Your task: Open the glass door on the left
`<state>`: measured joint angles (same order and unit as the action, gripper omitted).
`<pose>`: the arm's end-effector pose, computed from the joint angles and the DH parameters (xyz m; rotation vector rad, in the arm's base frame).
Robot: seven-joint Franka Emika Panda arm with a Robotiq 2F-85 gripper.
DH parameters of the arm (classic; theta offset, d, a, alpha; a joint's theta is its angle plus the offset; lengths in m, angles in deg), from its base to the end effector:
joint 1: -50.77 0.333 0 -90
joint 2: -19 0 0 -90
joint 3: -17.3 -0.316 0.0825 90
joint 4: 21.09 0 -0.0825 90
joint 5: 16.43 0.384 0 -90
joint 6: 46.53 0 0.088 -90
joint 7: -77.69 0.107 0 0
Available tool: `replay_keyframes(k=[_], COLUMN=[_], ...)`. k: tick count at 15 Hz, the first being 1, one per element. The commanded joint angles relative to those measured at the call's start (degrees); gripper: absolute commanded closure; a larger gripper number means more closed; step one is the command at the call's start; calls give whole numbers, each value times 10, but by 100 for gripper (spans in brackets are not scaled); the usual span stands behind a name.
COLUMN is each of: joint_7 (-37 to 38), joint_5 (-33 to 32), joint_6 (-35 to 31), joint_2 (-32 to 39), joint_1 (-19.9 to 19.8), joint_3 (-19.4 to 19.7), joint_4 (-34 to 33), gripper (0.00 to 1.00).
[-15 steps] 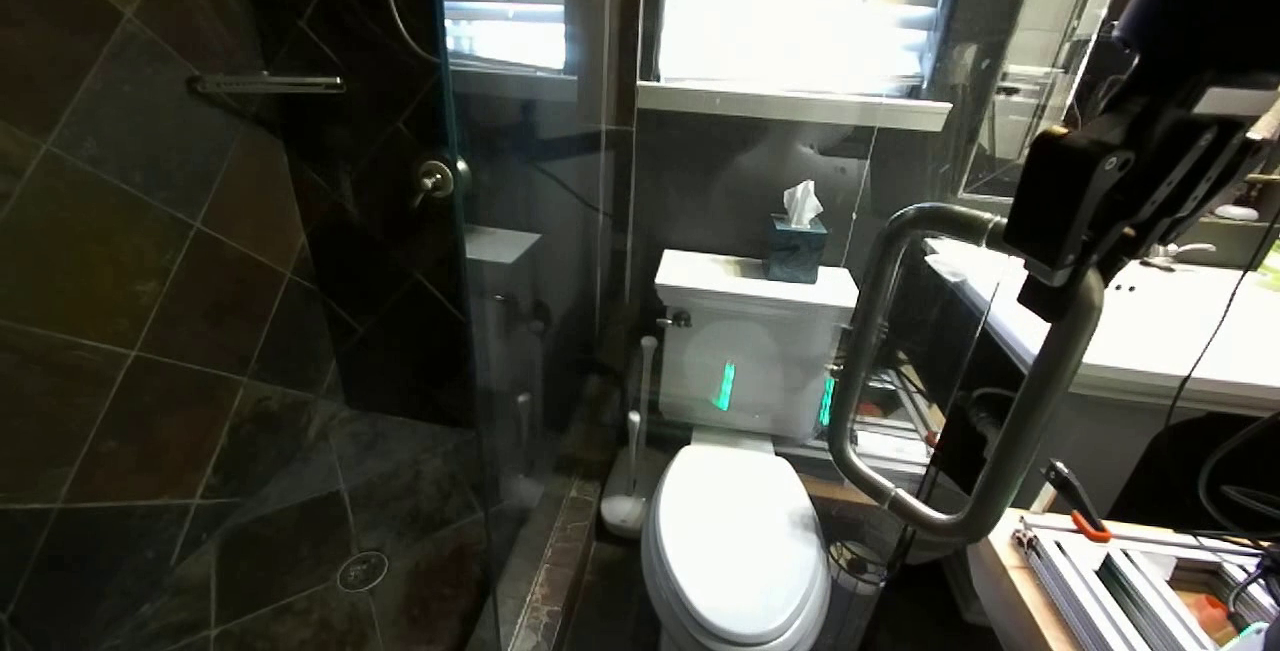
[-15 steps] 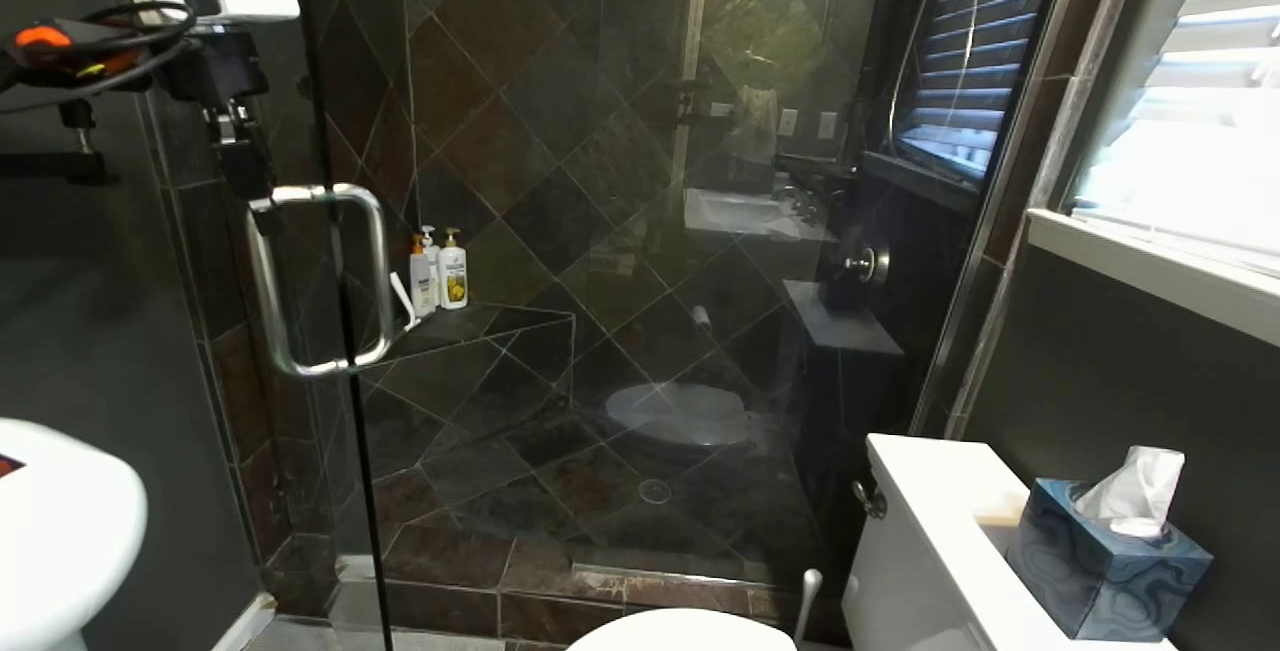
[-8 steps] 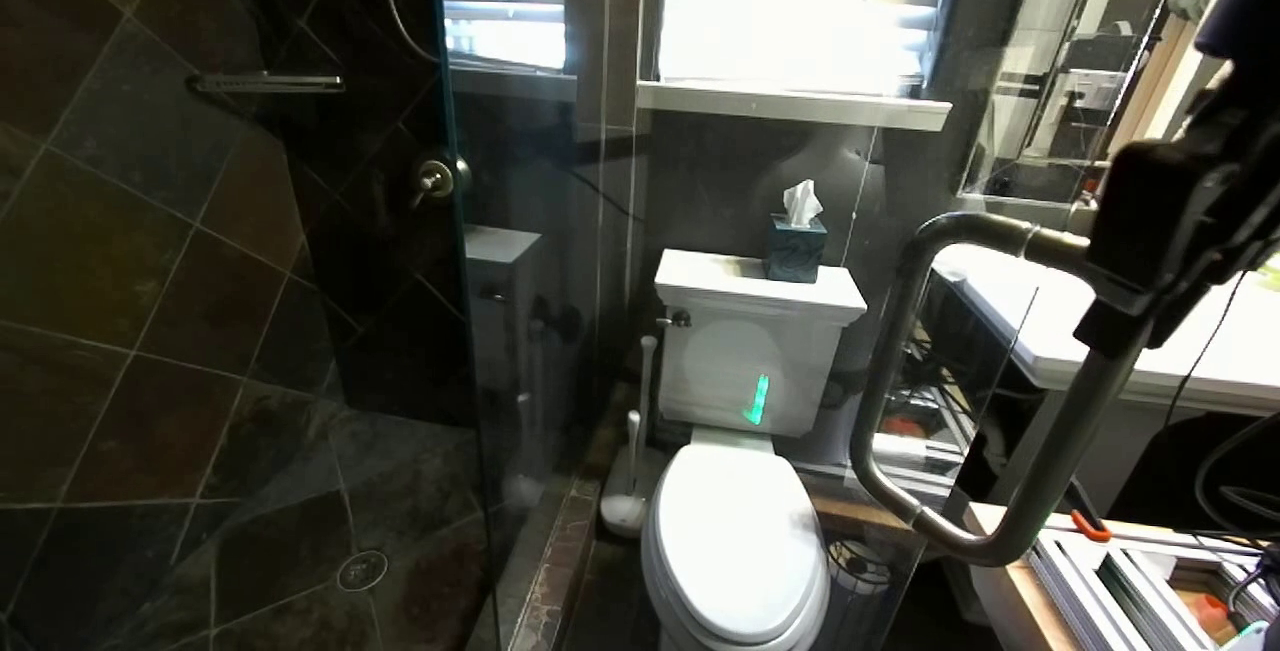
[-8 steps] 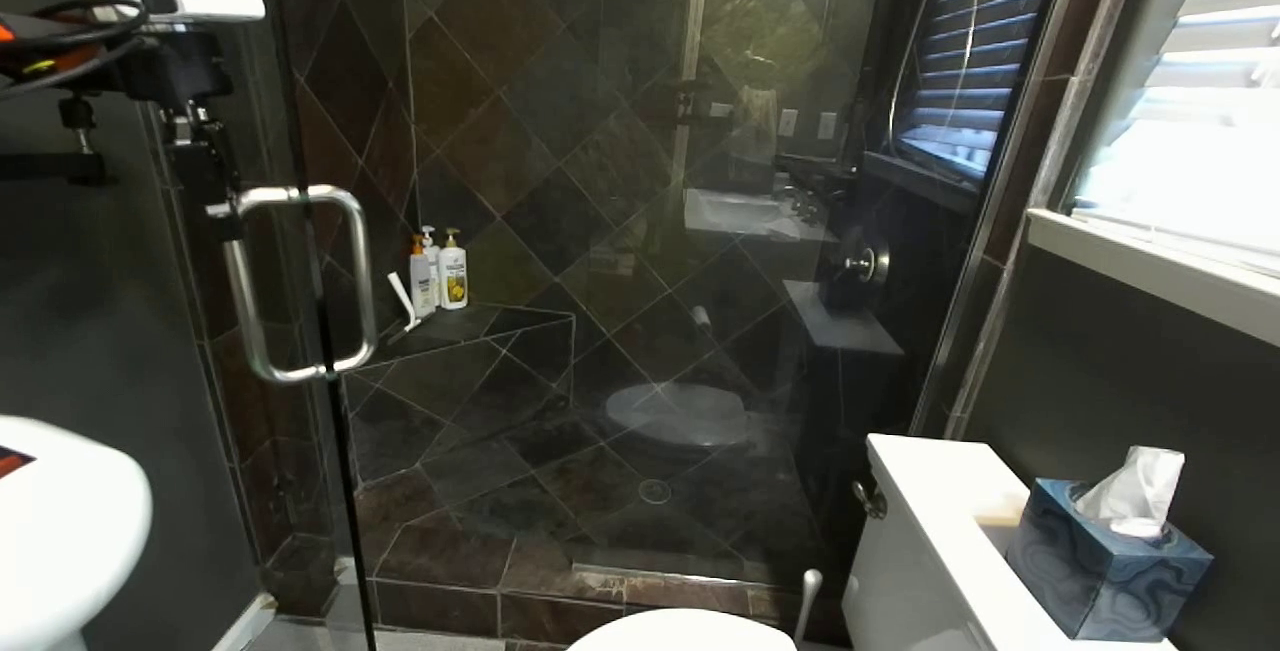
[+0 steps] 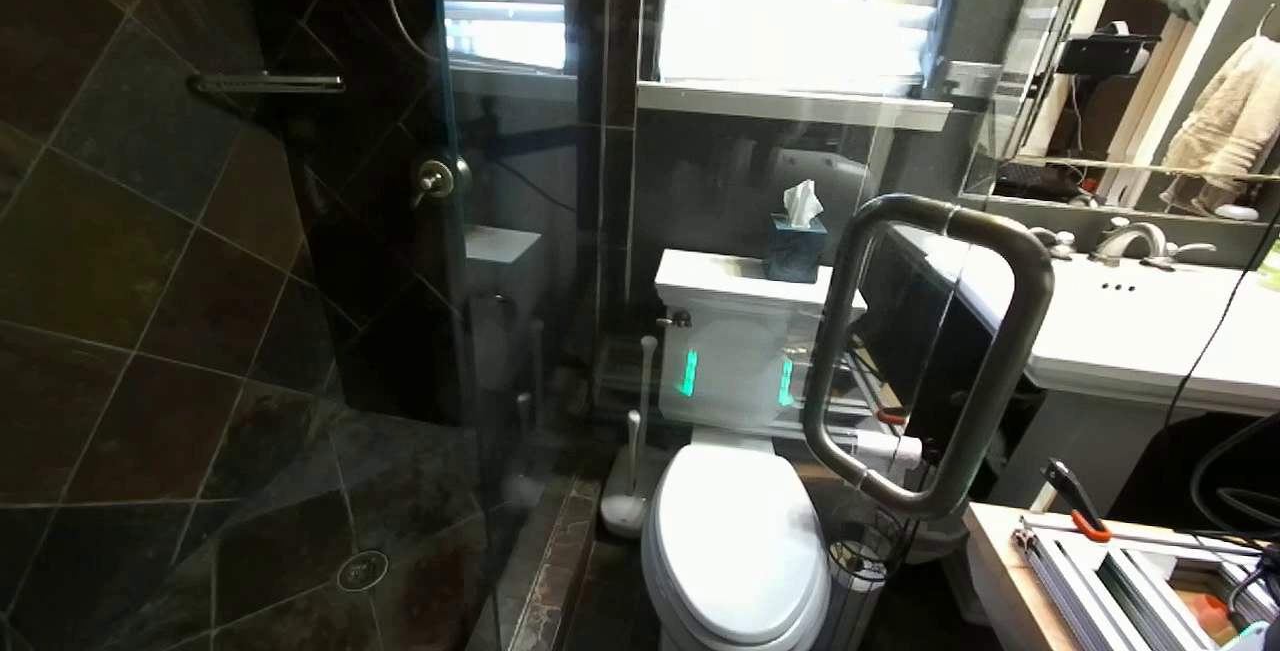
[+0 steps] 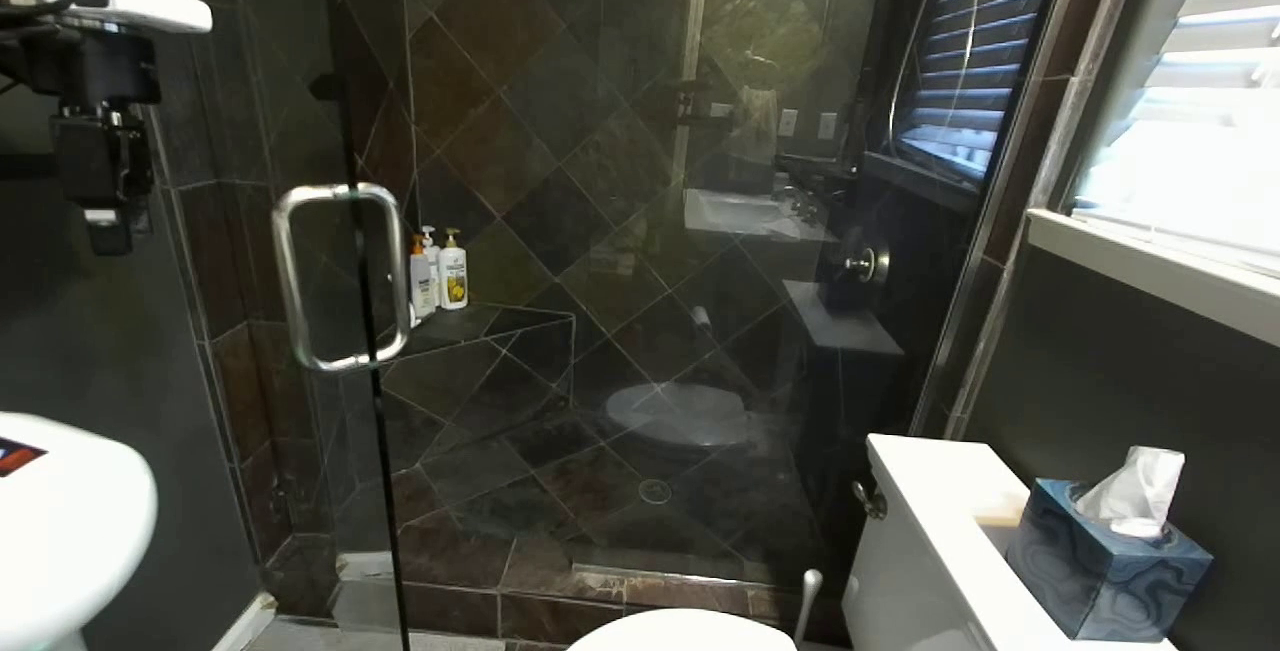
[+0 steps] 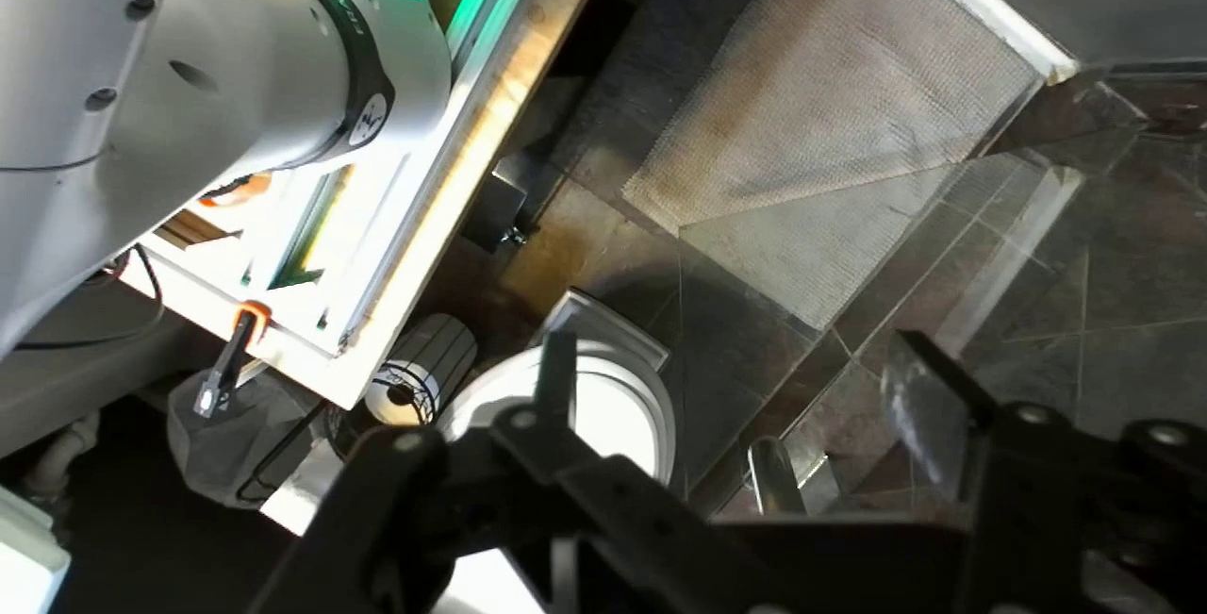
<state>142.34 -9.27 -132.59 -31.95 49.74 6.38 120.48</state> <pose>0.2664 0.0750 0.5547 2.6734 -1.5109 -0.0908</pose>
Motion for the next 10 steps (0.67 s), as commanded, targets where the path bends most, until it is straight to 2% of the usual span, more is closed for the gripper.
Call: replay_keyframes(k=[1,5,10], joint_7=[-67,-169,-364], joint_5=[-22,-74,-135], joint_6=[20,78,124], joint_2=[-18,-19,-10], joint_1=[-3,-14,-11], joint_3=[11,40,84], joint_4=[-8,-33,-58], gripper=[0,0,0])
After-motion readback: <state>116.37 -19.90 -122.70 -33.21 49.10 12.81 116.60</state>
